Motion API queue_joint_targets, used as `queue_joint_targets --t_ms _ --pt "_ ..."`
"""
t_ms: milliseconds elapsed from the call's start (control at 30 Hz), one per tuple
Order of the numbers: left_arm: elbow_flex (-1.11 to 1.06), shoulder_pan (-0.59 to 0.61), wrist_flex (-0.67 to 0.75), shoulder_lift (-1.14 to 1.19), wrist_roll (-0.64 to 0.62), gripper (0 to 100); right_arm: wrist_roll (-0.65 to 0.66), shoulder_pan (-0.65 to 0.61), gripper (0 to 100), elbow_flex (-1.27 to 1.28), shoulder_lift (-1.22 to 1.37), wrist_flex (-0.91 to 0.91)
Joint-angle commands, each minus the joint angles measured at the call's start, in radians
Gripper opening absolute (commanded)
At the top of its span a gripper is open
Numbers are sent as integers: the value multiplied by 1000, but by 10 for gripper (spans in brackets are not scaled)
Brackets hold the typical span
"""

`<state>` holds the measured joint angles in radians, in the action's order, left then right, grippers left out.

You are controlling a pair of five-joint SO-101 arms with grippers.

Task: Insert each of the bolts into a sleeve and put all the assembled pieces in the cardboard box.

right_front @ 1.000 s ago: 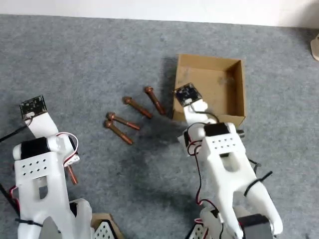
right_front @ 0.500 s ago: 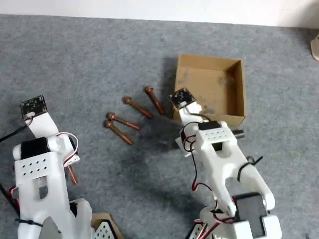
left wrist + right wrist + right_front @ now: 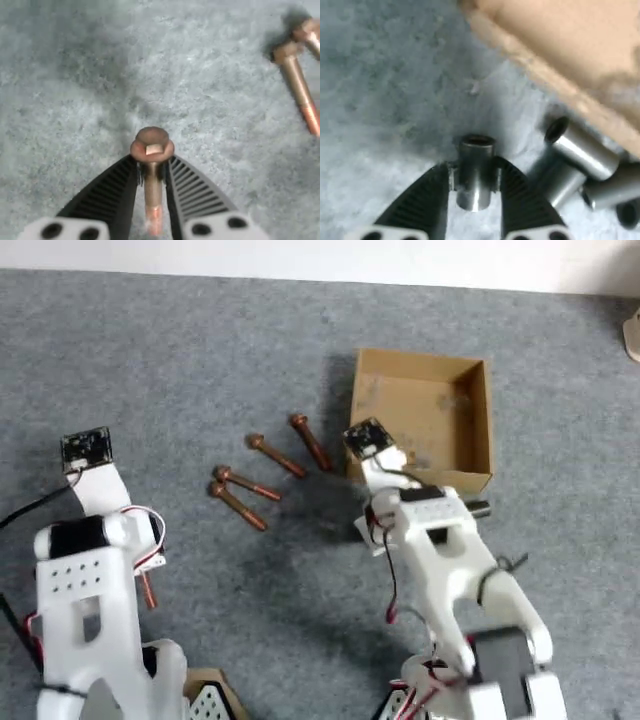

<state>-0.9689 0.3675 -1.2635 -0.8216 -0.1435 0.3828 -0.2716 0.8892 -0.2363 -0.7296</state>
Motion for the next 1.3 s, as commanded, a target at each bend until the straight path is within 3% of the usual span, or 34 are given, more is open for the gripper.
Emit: queue_joint_targets --t_ms 0,200,333,533,767,867,933,1133,1267 --pt "5 -53 2 -154 17 5 5 -24 5 90 -228 12" --pt "-35 -157 -35 -530 21 5 3 -45 5 320 -656 21" --pt "-200 -231 129 -745 21 5 2 -44 5 476 -915 76" --pt "-450 -291 339 -1001 17 5 -166 -44 5 661 -1250 214" --pt "-461 -294 514 -987 15 5 -180 -53 5 869 -1592 329" --pt "-466 -326 611 -987 14 5 -178 -104 5 909 -1603 331" --pt "-467 -364 671 -987 -37 5 -178 -147 5 909 -1589 332" --pt "-467 -490 772 -983 -347 5 -184 -286 5 911 -1600 282" --pt "-472 -564 776 -978 -442 5 -186 -335 5 911 -1600 234"
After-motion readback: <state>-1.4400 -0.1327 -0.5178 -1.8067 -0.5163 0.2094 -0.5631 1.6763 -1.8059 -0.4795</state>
